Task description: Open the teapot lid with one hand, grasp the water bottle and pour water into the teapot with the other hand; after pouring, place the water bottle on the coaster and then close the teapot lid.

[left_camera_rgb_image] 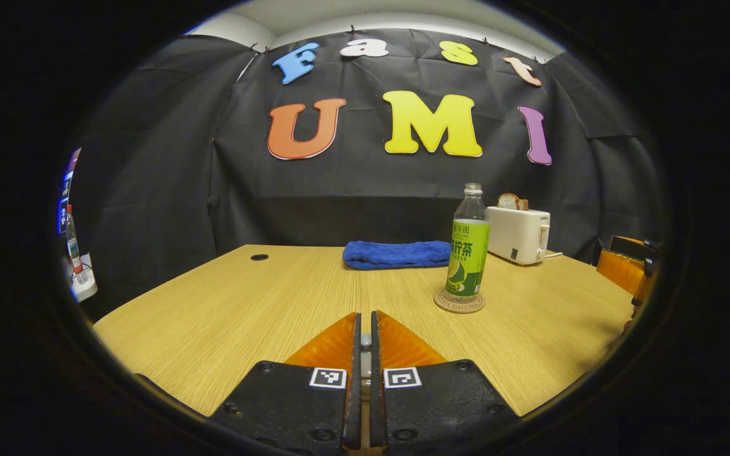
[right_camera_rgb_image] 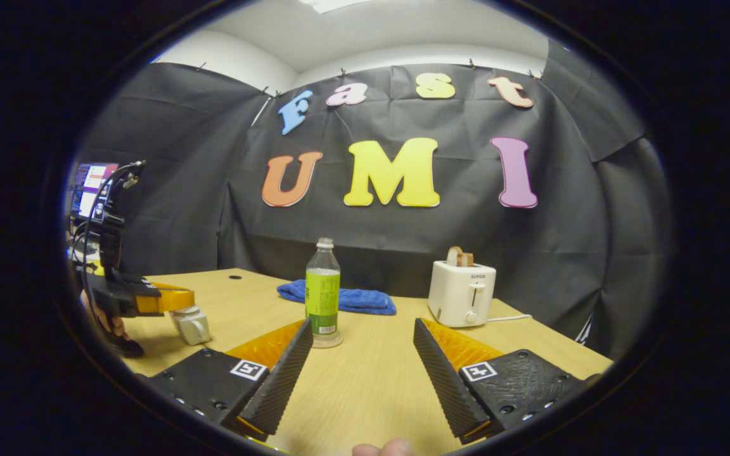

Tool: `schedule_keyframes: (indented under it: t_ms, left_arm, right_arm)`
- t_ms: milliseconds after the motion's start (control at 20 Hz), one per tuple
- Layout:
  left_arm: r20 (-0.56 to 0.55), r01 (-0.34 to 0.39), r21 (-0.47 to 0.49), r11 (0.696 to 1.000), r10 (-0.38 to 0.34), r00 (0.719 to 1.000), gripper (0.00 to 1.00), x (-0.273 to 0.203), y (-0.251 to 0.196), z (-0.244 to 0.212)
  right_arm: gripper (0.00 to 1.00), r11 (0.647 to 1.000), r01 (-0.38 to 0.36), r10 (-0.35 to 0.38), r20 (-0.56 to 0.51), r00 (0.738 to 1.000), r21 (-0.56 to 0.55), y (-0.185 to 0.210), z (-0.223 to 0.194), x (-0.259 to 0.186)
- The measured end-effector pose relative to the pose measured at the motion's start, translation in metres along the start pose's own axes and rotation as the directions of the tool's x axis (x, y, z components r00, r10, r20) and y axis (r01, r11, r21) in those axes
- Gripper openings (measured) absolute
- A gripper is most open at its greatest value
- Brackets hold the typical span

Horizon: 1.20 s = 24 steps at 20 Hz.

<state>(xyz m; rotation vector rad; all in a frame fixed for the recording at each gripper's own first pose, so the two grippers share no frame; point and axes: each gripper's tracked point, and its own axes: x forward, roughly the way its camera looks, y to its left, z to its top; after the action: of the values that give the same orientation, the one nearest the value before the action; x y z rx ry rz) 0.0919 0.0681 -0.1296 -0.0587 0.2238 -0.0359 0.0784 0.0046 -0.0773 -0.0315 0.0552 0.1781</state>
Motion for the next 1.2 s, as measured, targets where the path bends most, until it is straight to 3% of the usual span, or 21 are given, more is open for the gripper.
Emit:
schedule_keyframes:
  t_ms: [50, 100, 150, 200, 250, 300, 550, 750, 900, 1200]
  left_arm:
    - [0.011, -0.018, 0.011, 1.0, 0.018, 1.0, 0.12, -0.002, 0.004, 0.003]
    - [0.026, -0.033, 0.018, 0.999, 0.032, 0.999, 0.23, -0.004, 0.006, 0.009]
    - [0.035, -0.044, 0.019, 0.999, 0.043, 0.998, 0.53, -0.006, 0.007, 0.014]
    - [0.043, -0.056, 0.017, 0.998, 0.055, 0.998, 0.68, -0.009, 0.008, 0.019]
    - [0.055, -0.072, 0.014, 0.997, 0.072, 0.996, 0.89, -0.014, 0.009, 0.025]
    - [0.069, -0.084, 0.013, 0.996, 0.083, 0.994, 0.98, -0.021, 0.01, 0.034]
    - [0.126, -0.114, 0.014, 0.993, 0.111, 0.986, 0.99, -0.055, -0.004, 0.073]
    - [0.197, -0.087, -0.012, 0.996, 0.088, 0.976, 0.98, -0.084, -0.032, 0.109]
    - [0.212, -0.088, -0.022, 0.996, 0.09, 0.973, 0.98, -0.101, -0.05, 0.12]
    - [0.212, -0.099, 0.001, 0.995, 0.096, 0.972, 0.99, -0.112, -0.063, 0.114]
  right_arm:
    - [0.97, 1.0, 0.007, -0.007, 0.0, 1.0, 0.003, -0.002, 0.0, -0.001]
    - [0.95, 1.0, 0.017, -0.017, -0.002, 1.0, 0.011, -0.004, 0.0, -0.001]
    - [0.97, 0.999, 0.033, -0.033, -0.007, 0.999, 0.027, -0.007, -0.002, -0.002]
    - [0.95, 0.997, 0.061, -0.061, -0.014, 0.998, 0.045, -0.012, -0.003, -0.002]
    - [0.95, 0.994, 0.088, -0.087, -0.019, 0.996, 0.065, -0.018, -0.003, -0.004]
    - [0.95, 0.991, 0.103, -0.101, -0.021, 0.995, 0.088, -0.021, -0.001, -0.006]
    - [0.96, 0.98, 0.135, -0.138, 0.009, 0.99, 0.147, -0.039, 0.03, -0.023]
    - [0.97, 0.977, 0.167, -0.177, 0.067, 0.982, 0.134, -0.043, 0.074, -0.046]
    - [0.96, 0.982, 0.147, -0.159, 0.096, 0.983, 0.121, -0.036, 0.096, -0.065]
    - [0.96, 0.983, 0.162, -0.17, 0.089, 0.981, 0.087, -0.032, 0.092, -0.087]
